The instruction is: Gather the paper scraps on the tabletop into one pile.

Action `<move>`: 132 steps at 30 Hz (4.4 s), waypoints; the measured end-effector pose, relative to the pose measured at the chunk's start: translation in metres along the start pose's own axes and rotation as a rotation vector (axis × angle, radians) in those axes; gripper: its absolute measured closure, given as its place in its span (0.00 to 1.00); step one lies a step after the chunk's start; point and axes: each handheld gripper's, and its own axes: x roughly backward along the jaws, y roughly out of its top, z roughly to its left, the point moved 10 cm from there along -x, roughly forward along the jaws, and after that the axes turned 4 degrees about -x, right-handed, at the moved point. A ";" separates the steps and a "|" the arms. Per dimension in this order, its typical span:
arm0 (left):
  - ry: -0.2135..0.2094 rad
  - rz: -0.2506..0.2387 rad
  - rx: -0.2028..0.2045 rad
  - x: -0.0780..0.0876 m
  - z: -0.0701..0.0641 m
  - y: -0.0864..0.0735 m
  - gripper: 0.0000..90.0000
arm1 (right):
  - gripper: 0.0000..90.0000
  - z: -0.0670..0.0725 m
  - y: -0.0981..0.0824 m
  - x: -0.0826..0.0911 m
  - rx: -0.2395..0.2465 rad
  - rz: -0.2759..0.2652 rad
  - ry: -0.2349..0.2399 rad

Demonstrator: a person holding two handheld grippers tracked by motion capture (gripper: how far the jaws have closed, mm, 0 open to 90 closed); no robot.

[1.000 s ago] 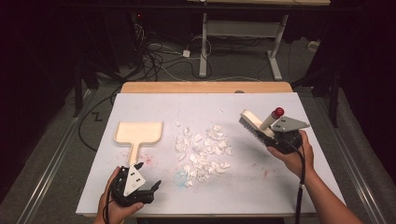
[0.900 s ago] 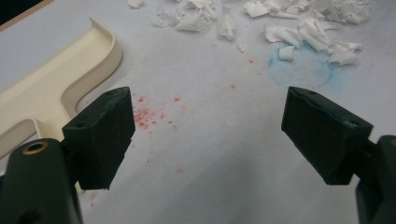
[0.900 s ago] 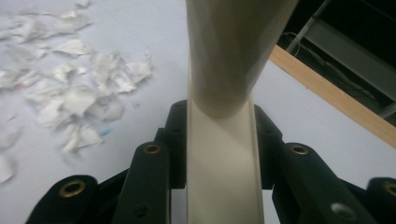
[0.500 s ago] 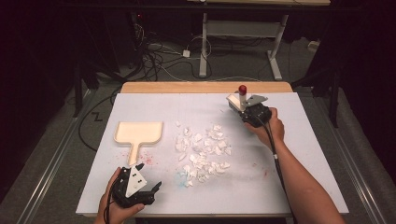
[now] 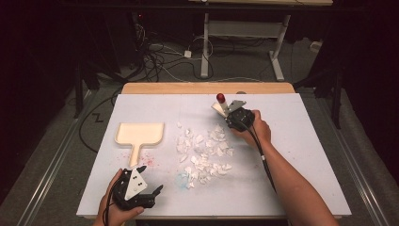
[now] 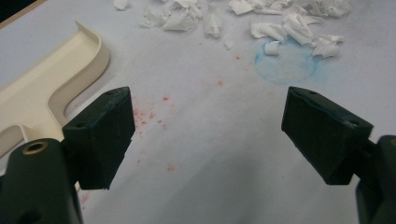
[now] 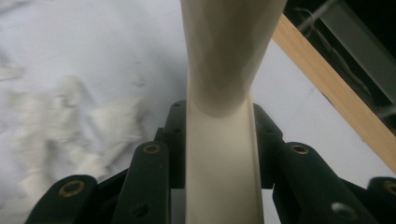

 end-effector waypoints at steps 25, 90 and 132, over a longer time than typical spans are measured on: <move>-0.016 0.037 -0.016 -0.003 -0.010 0.002 0.18 | 0.76 0.081 -0.033 0.121 0.198 -0.149 0.243; -0.102 0.102 -0.052 -0.015 -0.025 -0.005 0.19 | 0.75 0.128 0.001 0.094 0.549 -0.292 0.531; -0.110 0.106 -0.051 -0.015 -0.024 -0.004 0.19 | 0.75 0.099 0.031 0.111 0.401 -0.333 0.461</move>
